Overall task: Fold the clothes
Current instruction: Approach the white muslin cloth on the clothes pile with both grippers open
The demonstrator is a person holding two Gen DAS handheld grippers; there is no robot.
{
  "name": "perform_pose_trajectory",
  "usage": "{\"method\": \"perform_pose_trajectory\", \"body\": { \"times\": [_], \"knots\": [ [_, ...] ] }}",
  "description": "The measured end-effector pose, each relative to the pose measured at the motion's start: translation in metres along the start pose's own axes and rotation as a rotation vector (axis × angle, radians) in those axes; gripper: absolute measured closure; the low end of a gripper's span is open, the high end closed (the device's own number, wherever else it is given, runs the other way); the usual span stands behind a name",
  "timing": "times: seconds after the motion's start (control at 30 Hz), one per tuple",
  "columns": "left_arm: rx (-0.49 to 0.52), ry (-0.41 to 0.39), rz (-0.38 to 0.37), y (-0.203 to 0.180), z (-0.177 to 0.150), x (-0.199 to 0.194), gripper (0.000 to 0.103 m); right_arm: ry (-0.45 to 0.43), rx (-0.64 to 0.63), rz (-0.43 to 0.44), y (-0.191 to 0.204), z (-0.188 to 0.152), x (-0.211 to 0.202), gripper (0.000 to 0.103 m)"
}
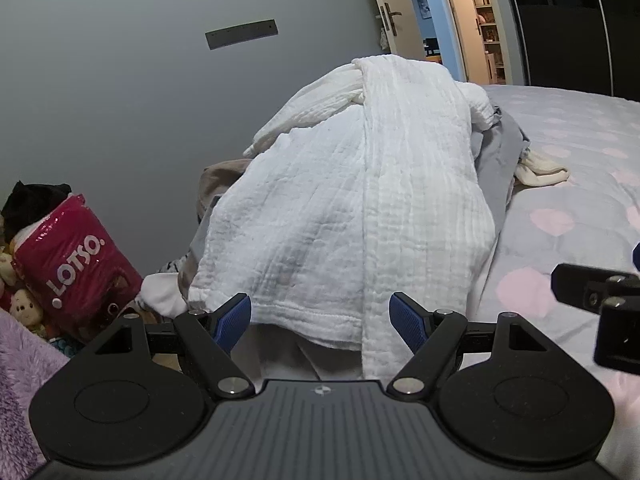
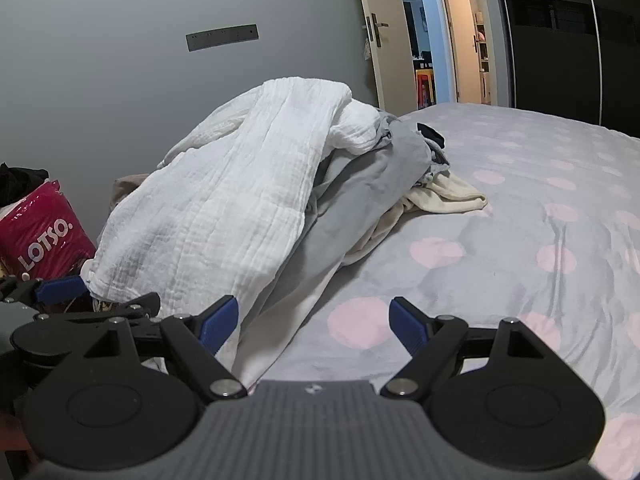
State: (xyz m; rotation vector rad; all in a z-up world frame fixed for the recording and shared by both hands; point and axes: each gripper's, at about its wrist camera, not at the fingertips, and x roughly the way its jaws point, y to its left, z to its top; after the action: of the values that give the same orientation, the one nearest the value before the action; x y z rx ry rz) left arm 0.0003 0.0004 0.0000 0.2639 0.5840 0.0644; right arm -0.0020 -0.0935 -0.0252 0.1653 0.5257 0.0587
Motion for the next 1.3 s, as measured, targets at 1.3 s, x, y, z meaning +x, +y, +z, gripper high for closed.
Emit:
{"method": "perform_pose_trajectory", "body": {
  "times": [1.3],
  "knots": [
    [-0.030, 0.046, 0.030, 0.007, -0.002, 0.013, 0.027, 0.051, -0.027, 0.016, -0.001, -0.016, 0.021, 0.018]
  ]
}}
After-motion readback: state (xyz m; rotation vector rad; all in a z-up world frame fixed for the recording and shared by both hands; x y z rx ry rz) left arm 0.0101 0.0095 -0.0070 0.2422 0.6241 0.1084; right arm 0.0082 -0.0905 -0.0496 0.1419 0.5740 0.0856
